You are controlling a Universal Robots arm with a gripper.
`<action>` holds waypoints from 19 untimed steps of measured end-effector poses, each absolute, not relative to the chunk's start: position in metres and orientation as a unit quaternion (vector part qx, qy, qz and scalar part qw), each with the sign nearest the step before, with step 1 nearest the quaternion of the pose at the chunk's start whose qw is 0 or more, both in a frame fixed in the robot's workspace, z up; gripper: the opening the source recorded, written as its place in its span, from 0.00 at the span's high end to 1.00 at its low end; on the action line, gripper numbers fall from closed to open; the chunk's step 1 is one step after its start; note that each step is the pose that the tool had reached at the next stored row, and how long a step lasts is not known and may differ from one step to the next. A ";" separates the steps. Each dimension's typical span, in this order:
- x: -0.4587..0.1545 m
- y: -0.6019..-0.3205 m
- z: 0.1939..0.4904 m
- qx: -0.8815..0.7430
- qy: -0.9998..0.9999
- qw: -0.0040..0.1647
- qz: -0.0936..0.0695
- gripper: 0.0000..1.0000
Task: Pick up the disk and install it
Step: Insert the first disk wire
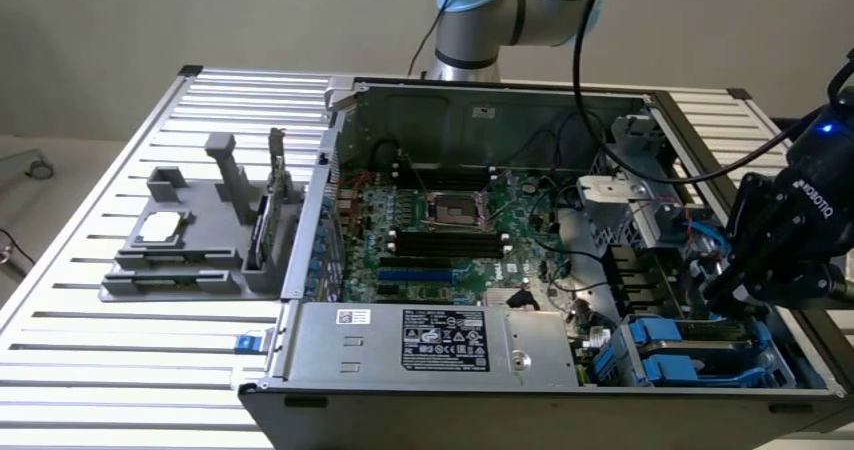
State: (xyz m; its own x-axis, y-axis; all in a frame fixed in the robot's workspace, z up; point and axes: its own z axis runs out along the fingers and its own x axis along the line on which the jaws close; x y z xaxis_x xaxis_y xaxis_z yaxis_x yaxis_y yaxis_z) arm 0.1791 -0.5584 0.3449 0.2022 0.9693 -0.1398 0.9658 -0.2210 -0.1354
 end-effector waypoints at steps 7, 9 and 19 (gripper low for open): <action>0.175 -0.560 0.343 -0.774 -0.625 0.001 0.098 0.84; 0.175 -0.559 0.342 -0.773 -0.627 0.000 0.099 0.84; 0.174 -0.560 0.339 -0.754 -0.650 -0.004 0.099 0.84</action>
